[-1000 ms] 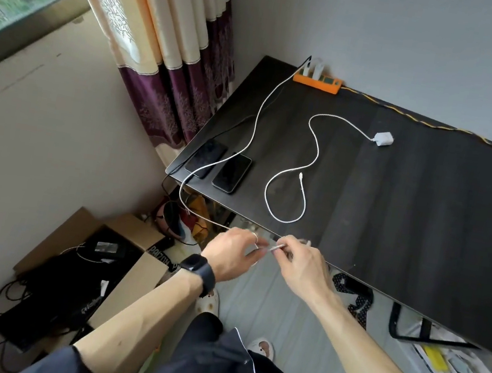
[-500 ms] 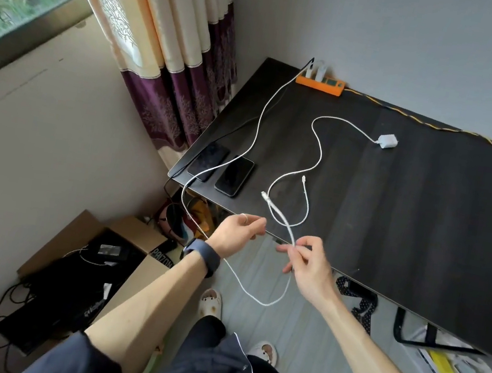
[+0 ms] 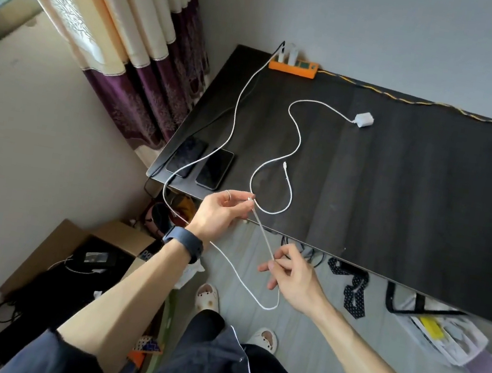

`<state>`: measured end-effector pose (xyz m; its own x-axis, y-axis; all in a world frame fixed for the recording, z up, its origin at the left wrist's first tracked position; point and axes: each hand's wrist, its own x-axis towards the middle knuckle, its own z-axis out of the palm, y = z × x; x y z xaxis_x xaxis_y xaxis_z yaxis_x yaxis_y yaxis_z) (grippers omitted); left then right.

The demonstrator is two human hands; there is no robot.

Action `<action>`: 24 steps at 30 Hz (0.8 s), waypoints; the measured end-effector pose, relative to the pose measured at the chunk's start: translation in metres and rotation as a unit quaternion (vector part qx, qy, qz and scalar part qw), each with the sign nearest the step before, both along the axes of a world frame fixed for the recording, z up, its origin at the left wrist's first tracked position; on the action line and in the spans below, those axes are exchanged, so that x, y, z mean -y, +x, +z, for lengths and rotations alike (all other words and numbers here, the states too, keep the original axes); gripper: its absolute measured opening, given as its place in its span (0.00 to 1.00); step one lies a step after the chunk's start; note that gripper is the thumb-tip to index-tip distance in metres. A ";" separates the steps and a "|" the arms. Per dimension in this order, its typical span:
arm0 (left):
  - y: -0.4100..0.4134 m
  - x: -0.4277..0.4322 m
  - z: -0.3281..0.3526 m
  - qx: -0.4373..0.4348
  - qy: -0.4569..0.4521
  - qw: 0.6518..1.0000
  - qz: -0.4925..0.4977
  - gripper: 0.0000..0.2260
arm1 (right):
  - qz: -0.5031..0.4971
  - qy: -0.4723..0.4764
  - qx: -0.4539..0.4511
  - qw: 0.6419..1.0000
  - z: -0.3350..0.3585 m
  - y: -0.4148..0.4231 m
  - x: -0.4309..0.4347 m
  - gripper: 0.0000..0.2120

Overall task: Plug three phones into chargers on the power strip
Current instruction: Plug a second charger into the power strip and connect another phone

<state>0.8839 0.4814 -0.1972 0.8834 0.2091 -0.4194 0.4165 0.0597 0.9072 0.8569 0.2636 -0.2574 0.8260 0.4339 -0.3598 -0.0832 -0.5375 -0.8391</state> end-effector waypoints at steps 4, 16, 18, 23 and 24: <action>-0.002 -0.005 0.001 0.019 0.024 0.999 -0.009 0.05 | -0.014 -0.002 0.000 1.000 0.002 0.000 -0.004 0.09; 0.014 -0.040 -0.014 -0.066 -0.039 0.987 -0.141 0.08 | -0.140 0.093 0.039 0.985 0.029 0.030 -0.065 0.03; 0.023 -0.049 -0.017 -0.075 -0.060 0.981 -0.170 0.08 | -0.156 0.085 0.045 0.983 0.029 0.035 -0.079 0.03; 0.048 -0.079 -0.028 -0.116 -0.061 0.967 -0.220 0.14 | -0.201 0.019 0.079 0.976 0.023 0.044 -0.111 0.05; 0.055 -0.086 -0.033 -0.130 -0.043 0.970 -0.202 0.14 | -0.209 0.002 0.078 0.975 0.020 0.046 -0.118 0.06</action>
<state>0.9385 0.5676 -0.2307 0.7484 -0.1766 -0.6393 0.6354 -0.0854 0.7674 0.9026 0.3819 -0.2378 0.9756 0.0496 -0.2138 -0.1643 -0.4807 -0.8614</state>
